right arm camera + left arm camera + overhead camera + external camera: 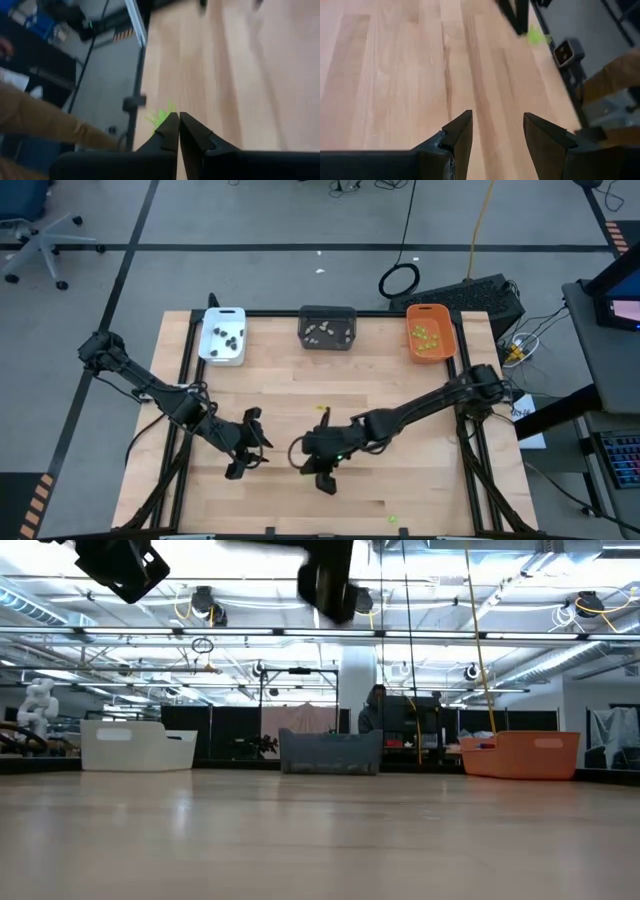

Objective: Sort Halloween decoration
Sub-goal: Put the green toy spider into the orange bin

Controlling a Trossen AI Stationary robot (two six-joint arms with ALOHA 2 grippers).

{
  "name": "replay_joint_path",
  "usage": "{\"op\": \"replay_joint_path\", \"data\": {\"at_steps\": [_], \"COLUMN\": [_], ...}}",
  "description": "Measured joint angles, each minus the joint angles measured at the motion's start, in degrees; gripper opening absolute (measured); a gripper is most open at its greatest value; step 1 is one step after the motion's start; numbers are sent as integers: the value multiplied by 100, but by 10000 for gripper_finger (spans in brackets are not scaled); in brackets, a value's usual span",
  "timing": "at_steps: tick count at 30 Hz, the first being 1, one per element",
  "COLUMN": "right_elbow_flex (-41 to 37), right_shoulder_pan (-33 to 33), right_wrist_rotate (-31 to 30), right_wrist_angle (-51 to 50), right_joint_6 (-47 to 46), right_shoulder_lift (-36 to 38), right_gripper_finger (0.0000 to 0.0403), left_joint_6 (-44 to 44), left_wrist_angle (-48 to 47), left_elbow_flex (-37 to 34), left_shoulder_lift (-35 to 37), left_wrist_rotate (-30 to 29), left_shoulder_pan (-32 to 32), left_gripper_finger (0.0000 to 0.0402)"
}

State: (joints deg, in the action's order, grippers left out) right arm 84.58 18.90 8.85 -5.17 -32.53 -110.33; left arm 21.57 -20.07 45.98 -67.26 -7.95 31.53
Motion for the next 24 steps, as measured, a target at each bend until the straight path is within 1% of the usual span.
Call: {"op": "replay_joint_path", "data": {"at_steps": [2,5,8,13,17,21,24], "right_elbow_flex": [2,2,2,3,4,4,7], "right_shoulder_pan": [-4,-50,-148,-300,-397,-541,-655], "right_wrist_rotate": [-306,-897,-1314,-1993,-2524,-2683,-2683], "right_wrist_angle": [-150,-512,-740,-855,-1124,-1238,-1251], "right_joint_6": [61,300,497,1016,1758,2412,2755], "right_shoulder_lift": [301,752,1211,1895,2442,2908,3209], "right_gripper_finger": [0,0,0,0,0,0,0], "left_joint_6": [203,448,506,504,503,489,206], "left_wrist_angle": [180,716,1235,1835,2255,2583,2779], "left_elbow_flex": [0,0,0,0,0,0,0], "left_shoulder_lift": [16,80,90,90,90,90,90], "left_wrist_rotate": [-7,-28,-264,-871,-993,-999,-1001], "left_shoulder_pan": [-1,-4,0,-29,-149,-301,-409], "left_gripper_finger": [173,173,173,173,173,173,173]}}
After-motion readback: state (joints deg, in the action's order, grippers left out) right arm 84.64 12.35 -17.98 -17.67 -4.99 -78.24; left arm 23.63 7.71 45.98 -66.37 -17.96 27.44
